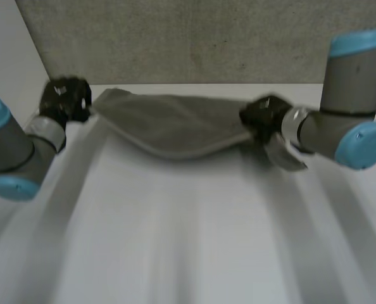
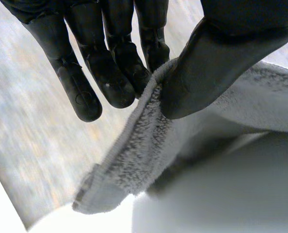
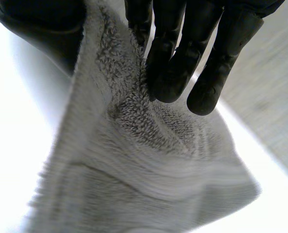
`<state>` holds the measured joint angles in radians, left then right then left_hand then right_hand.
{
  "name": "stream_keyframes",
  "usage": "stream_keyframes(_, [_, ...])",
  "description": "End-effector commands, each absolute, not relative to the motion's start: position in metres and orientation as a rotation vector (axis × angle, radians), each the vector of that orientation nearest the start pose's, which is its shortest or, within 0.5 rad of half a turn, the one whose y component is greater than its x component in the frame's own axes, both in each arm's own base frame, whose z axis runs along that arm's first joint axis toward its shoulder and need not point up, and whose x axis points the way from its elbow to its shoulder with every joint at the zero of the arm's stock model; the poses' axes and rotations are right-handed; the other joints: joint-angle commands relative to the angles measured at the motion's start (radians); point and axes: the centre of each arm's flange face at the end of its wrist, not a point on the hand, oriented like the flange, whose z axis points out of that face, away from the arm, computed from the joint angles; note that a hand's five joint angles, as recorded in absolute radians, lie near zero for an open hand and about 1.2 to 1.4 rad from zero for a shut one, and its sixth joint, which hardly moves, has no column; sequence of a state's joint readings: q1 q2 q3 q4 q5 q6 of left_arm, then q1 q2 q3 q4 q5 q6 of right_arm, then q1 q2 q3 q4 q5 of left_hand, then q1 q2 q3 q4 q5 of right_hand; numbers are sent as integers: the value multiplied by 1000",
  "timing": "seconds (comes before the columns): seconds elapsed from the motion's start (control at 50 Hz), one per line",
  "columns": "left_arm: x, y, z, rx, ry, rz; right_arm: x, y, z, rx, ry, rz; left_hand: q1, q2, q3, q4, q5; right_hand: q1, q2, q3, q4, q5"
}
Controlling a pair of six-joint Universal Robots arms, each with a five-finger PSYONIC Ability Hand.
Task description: Fold the towel.
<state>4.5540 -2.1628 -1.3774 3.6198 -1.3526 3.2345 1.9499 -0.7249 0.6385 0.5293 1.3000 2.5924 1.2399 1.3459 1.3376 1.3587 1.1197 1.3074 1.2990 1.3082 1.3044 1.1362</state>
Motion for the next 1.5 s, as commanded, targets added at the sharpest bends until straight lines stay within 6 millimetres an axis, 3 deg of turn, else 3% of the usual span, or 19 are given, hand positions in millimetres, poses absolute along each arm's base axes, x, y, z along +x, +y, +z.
stream_keyframes(0.02, [-208,-368,145,731,2291,-2183,295,-324,148,-1451,2273,-1374,156,50,59,38,102,-124,-115,-124,-121,-127])
stream_keyframes(0.12, [-200,-368,154,715,2256,-2183,288,-321,137,-1412,2333,-1406,156,50,59,38,102,-496,-488,-497,-493,-499])
stream_keyframes(0.2, [-198,-368,161,699,2239,-2199,280,-321,145,-1285,2401,-1499,156,50,59,38,102,-814,-805,-814,-811,-817])
stream_keyframes(0.28, [-198,-368,164,695,2230,-2207,275,-319,146,-1256,2425,-1528,156,50,59,38,102,-864,-856,-865,-861,-867])
stream_keyframes(0.42, [-198,-365,162,694,2241,-2197,266,-309,143,-1250,2457,-1513,156,50,59,38,102,-817,-809,-818,-814,-821])
stream_keyframes(0.48, [-198,-365,161,694,2245,-2194,259,-306,141,-1238,2473,-1507,156,50,59,38,102,-606,-597,-607,-603,-609])
stream_keyframes(0.5, [-198,-364,160,695,2252,-2187,257,-305,144,-1234,2468,-1524,156,50,59,38,102,-350,-342,-351,-347,-353])
stream_keyframes(0.54, [-199,-363,160,697,2258,-2183,254,-304,154,-1224,2447,-1569,156,50,59,38,102,87,96,87,90,84])
stream_keyframes(0.66, [-198,-354,165,701,2257,-2186,251,-300,178,-1205,2411,-1643,156,50,59,38,102,89,97,88,92,86])
stream_keyframes(0.7, [-197,-348,179,700,2224,-2216,247,-296,198,-1191,2386,-1707,156,50,59,38,102,89,97,88,92,86])
stream_keyframes(0.76, [-197,-344,186,698,2205,-2235,243,-296,208,-1179,2379,-1743,156,50,59,38,102,89,97,88,92,86])
stream_keyframes(0.86, [-189,-319,228,668,2103,-2325,219,-282,258,-1193,2359,-1846,156,50,59,38,102,89,97,88,92,86])
stream_keyframes(1.04, [-177,-272,269,688,2053,-2434,202,-248,305,-1280,2302,-1831,156,50,59,38,102,89,97,88,92,86])
stream_keyframes(1.1, [-175,-266,274,703,2053,-2449,199,-250,313,-1277,2265,-1881,156,50,59,38,102,89,97,88,92,86])
stream_keyframes(1.22, [-173,-268,275,729,2059,-2457,199,-260,307,-1341,2251,-1866,156,50,59,38,102,89,97,88,92,86])
stream_keyframes(1.26, [-174,-279,260,738,2122,-2414,203,-275,280,-1452,2286,-1747,156,50,59,38,102,89,97,88,92,86])
stream_keyframes(1.28, [-174,-279,260,738,2123,-2414,203,-275,280,-1452,2286,-1747,156,50,59,38,102,89,97,88,92,86])
stream_keyframes(1.38, [-183,-319,225,760,2258,-2322,209,-309,246,-1607,2299,-1659,156,50,59,38,102,89,97,88,92,86])
stream_keyframes(1.5, [-197,-349,203,805,2321,-2290,215,-336,227,-1640,2283,-1664,156,50,59,38,102,89,97,88,92,86])
